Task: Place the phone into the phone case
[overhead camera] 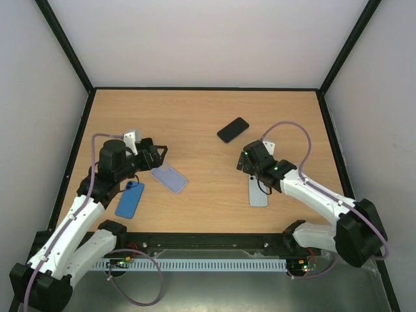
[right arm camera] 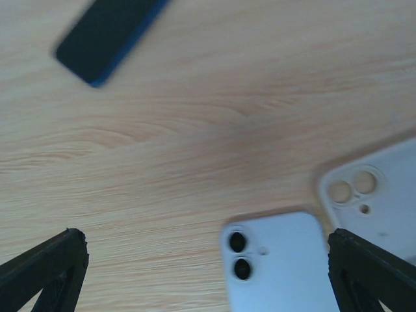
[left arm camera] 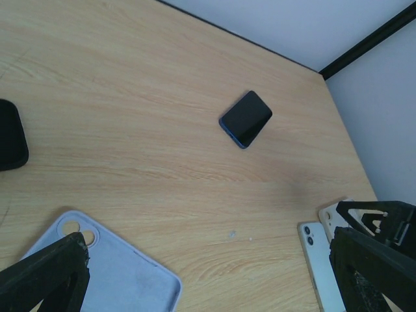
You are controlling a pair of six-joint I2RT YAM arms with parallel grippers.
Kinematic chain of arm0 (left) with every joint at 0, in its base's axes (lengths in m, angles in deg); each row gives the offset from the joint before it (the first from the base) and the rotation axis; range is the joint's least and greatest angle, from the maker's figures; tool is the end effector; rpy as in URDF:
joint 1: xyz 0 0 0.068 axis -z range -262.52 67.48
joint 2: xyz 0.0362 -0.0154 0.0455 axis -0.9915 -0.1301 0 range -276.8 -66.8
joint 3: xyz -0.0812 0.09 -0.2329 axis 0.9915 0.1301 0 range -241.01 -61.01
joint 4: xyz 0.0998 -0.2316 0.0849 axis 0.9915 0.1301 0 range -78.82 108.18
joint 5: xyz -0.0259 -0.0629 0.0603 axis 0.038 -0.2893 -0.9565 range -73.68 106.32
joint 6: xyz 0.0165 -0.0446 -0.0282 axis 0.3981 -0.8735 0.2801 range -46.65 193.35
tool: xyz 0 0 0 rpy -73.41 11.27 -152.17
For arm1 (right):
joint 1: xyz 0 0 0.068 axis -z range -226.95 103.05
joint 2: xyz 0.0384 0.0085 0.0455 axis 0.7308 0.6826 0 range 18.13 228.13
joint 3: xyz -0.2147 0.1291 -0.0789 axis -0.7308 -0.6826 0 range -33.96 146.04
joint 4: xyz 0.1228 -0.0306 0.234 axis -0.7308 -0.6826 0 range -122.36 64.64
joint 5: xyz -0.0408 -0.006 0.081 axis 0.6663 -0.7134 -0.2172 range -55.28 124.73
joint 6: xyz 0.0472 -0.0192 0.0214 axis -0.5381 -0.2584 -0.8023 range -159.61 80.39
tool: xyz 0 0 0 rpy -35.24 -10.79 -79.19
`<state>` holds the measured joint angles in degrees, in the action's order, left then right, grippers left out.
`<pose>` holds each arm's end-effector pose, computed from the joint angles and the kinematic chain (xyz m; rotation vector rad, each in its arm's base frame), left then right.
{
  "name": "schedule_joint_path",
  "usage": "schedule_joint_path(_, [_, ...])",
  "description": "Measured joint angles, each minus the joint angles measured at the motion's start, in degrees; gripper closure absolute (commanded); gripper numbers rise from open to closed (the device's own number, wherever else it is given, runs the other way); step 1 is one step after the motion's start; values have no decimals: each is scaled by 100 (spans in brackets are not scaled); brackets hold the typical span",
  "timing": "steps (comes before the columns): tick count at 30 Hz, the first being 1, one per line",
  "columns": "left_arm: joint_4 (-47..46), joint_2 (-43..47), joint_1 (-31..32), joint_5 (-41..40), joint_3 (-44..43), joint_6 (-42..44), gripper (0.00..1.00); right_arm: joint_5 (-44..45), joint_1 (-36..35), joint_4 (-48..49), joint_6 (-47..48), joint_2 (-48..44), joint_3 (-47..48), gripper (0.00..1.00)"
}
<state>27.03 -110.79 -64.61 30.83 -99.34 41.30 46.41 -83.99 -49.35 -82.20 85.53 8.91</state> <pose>0.1827 -0.0689 0.2840 -0.0749 2.0231 -0.8124 0.2027 0.1434 0.2154 0.2119 2.4239 0.3985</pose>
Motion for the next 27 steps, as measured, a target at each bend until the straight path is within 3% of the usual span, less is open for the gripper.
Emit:
schedule_joint_path(10, [-11,-101,0,39,293,-103,0,-275,988,92,11,702,-518,2])
schedule_joint_path(27, [15,422,0,66,492,-192,0,-542,1119,704,7,1375,-778,2])
